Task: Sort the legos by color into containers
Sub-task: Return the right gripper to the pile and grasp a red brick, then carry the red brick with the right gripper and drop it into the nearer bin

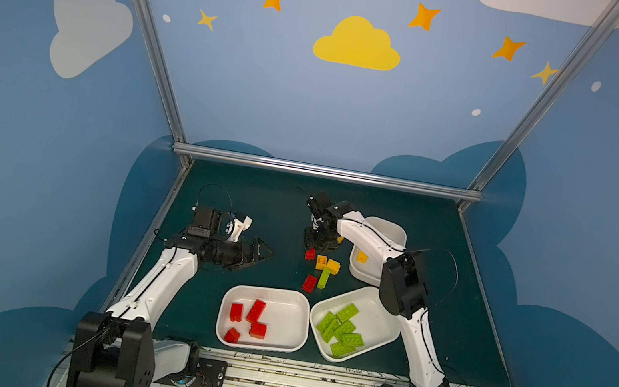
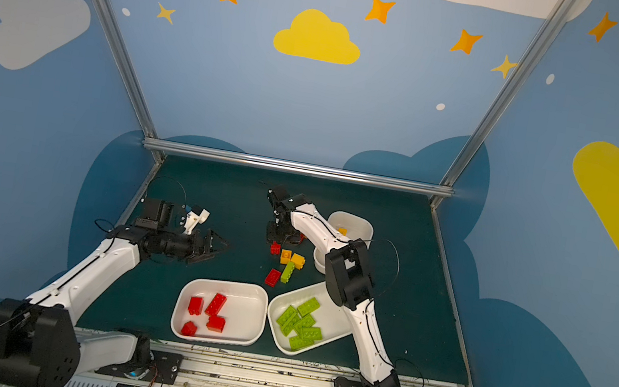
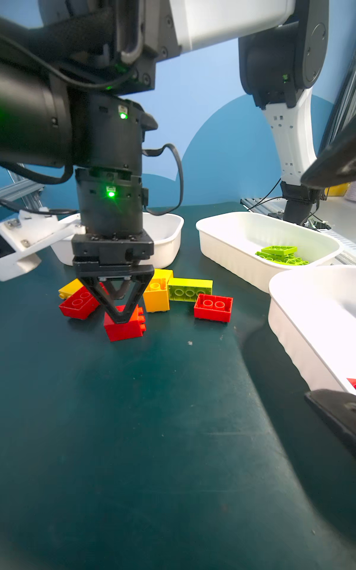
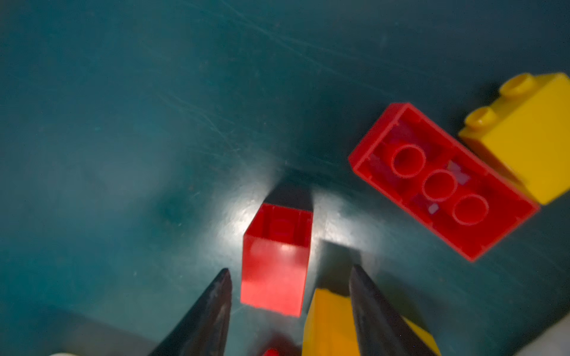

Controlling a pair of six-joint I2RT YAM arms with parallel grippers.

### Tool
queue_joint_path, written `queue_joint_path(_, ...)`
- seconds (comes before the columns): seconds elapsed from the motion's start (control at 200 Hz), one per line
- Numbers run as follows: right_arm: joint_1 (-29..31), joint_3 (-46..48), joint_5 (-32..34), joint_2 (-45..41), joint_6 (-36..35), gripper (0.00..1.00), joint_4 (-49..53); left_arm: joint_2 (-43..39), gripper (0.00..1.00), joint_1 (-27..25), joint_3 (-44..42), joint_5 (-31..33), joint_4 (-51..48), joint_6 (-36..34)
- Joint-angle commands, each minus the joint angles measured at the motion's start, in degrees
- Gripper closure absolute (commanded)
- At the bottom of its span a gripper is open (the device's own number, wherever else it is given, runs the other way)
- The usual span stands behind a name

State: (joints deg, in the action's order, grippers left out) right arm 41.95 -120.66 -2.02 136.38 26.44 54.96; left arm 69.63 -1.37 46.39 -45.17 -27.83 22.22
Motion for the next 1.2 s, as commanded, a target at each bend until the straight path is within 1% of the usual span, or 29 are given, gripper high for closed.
queue_joint_path(0.0,0.6,-3.2,1.6,2.3,-0.6,0.45,3.0,-1.0,0.0,0.2,-0.4,-0.3,-0.8,-1.1)
queue_joint_path(0.22,1.7,-6.4,2.4,5.3,-1.2,0.53,4.9,-1.0,0.0,0.3,-0.8,-0.4,-0.9,-1.4)
queue_joint_path(0.25,1.8,-6.6,2.5,5.4,-1.2,0.56,5.2,-1.1,0.0,0.3,-0.7,-0.4,-1.0,-1.5)
queue_joint_path(0.325,1.7,-6.2,2.8,5.0,-0.6,0.68,5.5,-1.1,0.0,0.3,-0.7,-0.4,-1.2,-1.6)
queue_joint_path(0.39,1.8,-5.7,3.1,3.5,-0.9,0.75,5.4,-1.4,0.0,0.3,-0.8,-0.3,-1.3,-1.7)
queue_joint_path(0.5,1.7,-4.4,2.6,-0.9,-1.3,0.81,5.2,-1.6,0.0,0.5,-0.6,-0.2,-1.7,-1.9)
queue_joint_path(0.631,1.9,1.9,-1.6,-9.6,-1.9,0.83,2.7,-1.6,0.0,1.2,0.0,-0.1,-3.0,-2.8)
queue_joint_path(0.726,2.2,8.5,-7.4,-16.6,-1.6,0.83,0.7,-1.7,0.0,1.8,0.3,-0.2,-3.6,-3.4)
queue_joint_path(0.806,2.7,15.7,-13.9,-22.5,1.3,0.83,-2.3,-1.4,0.0,2.4,0.6,-0.4,-3.9,-3.8)
queue_joint_path(0.936,4.8,25.8,-21.3,-29.6,7.8,0.82,-7.3,-0.6,0.0,3.0,1.4,-0.5,-4.4,-4.5)
queue_joint_path(1.001,6.6,29.0,-22.1,-31.5,10.1,0.83,-9.3,-0.4,0.01,3.1,1.7,-0.5,-4.5,-4.6)
queue_joint_path(1.051,7.8,29.0,-20.6,-31.9,10.6,0.82,-8.4,-0.3,0.0,3.3,1.8,-0.5,-4.3,-4.7)
queue_joint_path(1.086,8.0,28.6,-20.8,-31.6,11.5,0.82,-8.2,0.0,0.01,3.3,1.7,-0.6,-4.2,-4.9)
queue_joint_path(1.141,8.2,30.5,-22.6,-31.8,16.2,0.82,-11.4,0.4,0.01,3.3,1.8,-0.9,-4.2,-5.2)
queue_joint_path(1.191,9.7,32.6,-24.0,-32.0,21.0,0.83,-14.7,0.9,0.01,3.3,2.0,-1.2,-4.5,-5.6)
